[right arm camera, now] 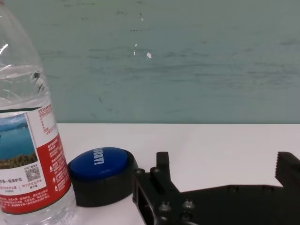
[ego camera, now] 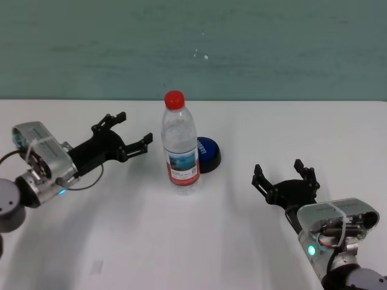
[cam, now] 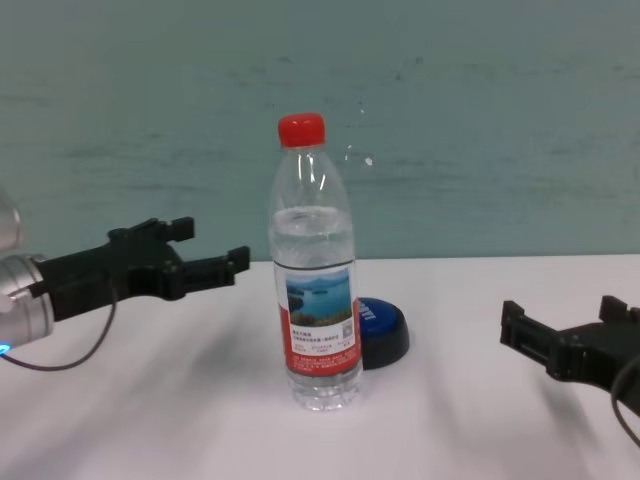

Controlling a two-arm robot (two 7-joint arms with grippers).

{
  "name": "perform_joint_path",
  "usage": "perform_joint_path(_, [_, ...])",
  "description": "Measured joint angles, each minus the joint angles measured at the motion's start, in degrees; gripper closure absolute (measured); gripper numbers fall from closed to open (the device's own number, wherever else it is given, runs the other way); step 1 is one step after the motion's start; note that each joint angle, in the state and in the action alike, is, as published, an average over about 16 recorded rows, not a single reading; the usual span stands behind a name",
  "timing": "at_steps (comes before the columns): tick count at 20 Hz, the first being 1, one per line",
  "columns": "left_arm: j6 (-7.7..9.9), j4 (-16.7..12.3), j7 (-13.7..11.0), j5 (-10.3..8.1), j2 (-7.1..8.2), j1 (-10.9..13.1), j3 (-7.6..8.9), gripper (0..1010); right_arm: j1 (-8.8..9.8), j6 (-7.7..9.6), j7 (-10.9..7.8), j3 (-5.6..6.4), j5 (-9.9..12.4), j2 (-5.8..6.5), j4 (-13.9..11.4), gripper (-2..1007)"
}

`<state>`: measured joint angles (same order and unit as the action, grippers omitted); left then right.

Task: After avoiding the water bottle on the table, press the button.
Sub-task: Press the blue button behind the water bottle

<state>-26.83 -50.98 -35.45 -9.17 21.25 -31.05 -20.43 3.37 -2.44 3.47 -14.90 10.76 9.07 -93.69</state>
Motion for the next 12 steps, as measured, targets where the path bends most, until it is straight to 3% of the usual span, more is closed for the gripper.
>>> perform_joint_path(12, [-0.39,0.8,0.3,0.22,-1.30,-0.7,-0.68,10,0.00,0.00,0.00,0.00,0.0,0.00,0.0,1])
